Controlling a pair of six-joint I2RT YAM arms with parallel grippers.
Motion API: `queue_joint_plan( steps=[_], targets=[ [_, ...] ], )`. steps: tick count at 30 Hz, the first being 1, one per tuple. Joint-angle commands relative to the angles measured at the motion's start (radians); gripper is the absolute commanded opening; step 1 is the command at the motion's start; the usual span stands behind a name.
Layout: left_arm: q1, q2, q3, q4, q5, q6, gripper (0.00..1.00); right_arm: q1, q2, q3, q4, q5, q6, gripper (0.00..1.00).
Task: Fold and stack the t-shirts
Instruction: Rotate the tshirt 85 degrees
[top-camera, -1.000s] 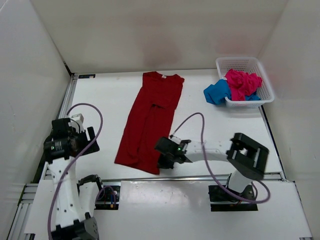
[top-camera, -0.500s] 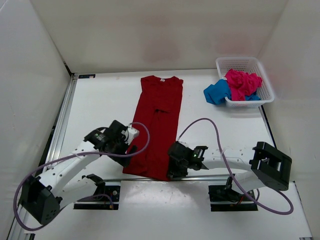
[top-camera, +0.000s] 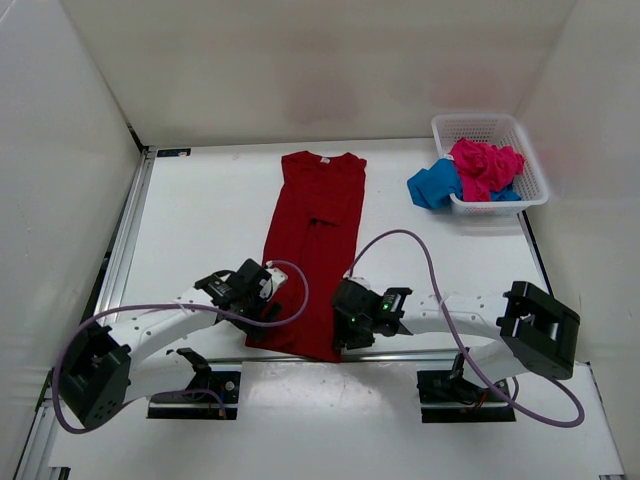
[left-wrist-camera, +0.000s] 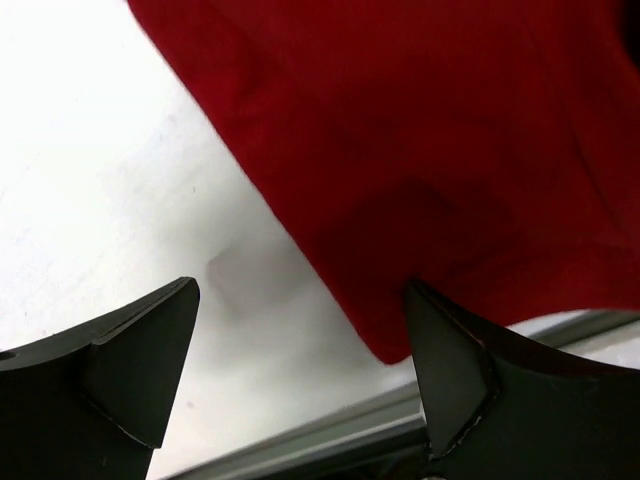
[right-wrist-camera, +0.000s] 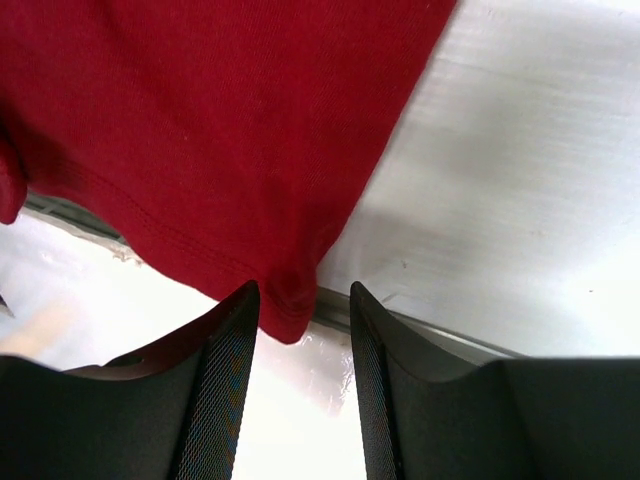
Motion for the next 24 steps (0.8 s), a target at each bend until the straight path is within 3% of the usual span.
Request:
queue_joint_plan(
  steps=[1,6,10,13,17,18,20,24],
  targets=[
    [-0.005,-0.006,-0.016,0.081,0.003,-0.001,0.94,-0.004,-0.019,0.031,0.023,0.037,-0.031,0.46],
    [-0.005,0.075,-0.05,0.147,0.021,-0.001,0.89,-0.013,0.001,0.031,0.033,0.046,-0.04,0.46],
    [-0.005,0.065,-0.086,0.156,0.021,-0.001,0.62,-0.013,0.073,0.078,0.033,0.001,-0.06,0.45],
    [-0.005,0.0,-0.087,0.132,0.065,-0.001,0.54,-0.023,0.13,0.1,0.033,-0.055,-0.08,0.38],
    [-0.052,-0.009,-0.077,0.034,0.061,-0.001,0.48,-0.044,0.153,0.1,0.033,-0.12,-0.098,0.13],
    [-0.052,-0.009,-0.077,0.017,0.044,-0.001,0.44,-0.044,0.153,0.091,0.033,-0.12,-0.098,0.0],
    [-0.052,-0.009,-0.05,-0.006,0.032,-0.001,0.33,-0.064,0.141,0.054,0.033,-0.12,-0.081,0.0],
    [-0.101,0.011,-0.016,-0.071,0.018,-0.001,0.31,-0.076,0.102,0.005,0.044,-0.12,-0.057,0.0]
  ],
)
